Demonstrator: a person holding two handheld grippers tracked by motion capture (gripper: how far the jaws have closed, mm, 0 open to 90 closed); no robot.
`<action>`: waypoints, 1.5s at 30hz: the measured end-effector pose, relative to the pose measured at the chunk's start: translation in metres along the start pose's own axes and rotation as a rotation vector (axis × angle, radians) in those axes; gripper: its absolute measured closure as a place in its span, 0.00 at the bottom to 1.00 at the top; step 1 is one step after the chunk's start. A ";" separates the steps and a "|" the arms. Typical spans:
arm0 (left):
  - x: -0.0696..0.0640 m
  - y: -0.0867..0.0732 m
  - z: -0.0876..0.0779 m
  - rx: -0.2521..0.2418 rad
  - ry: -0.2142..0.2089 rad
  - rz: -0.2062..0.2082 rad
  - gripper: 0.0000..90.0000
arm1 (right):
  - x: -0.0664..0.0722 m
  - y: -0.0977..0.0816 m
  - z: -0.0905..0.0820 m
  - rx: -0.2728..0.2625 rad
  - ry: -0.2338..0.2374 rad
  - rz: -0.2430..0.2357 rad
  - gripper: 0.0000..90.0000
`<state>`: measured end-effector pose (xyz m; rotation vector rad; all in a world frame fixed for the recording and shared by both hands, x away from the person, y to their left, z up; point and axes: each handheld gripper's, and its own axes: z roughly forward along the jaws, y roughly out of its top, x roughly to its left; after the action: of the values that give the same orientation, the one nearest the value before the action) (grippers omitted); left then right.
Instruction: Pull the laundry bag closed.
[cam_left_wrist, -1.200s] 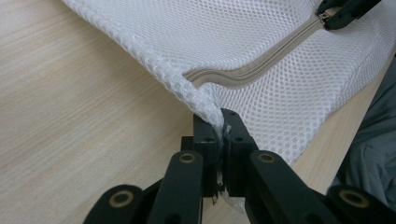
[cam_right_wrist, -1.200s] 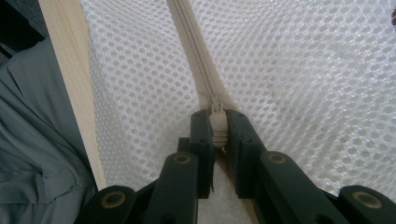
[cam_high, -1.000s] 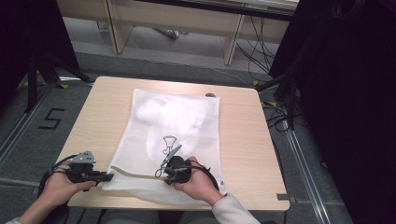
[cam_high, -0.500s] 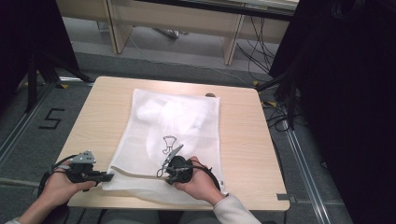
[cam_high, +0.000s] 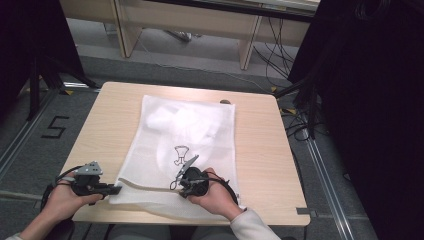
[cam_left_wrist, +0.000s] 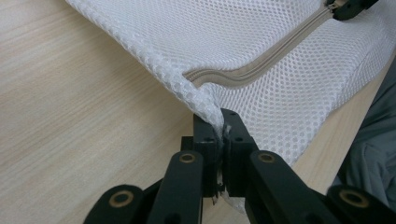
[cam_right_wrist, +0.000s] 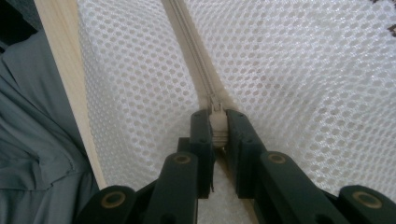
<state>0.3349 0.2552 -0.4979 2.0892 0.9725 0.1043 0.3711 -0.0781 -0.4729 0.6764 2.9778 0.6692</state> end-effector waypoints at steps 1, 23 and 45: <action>0.001 0.001 -0.001 0.019 -0.007 0.001 0.95 | 0.000 -0.001 -0.001 0.004 -0.004 0.008 0.91; 0.000 0.000 0.000 0.009 0.000 0.003 0.95 | -0.005 -0.009 -0.005 0.005 0.008 0.021 0.91; 0.001 0.000 -0.001 0.021 -0.002 0.003 0.95 | -0.006 -0.014 -0.011 0.000 0.001 0.025 0.91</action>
<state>0.3357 0.2562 -0.4974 2.1092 0.9732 0.0936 0.3694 -0.0964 -0.4695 0.7155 2.9749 0.6703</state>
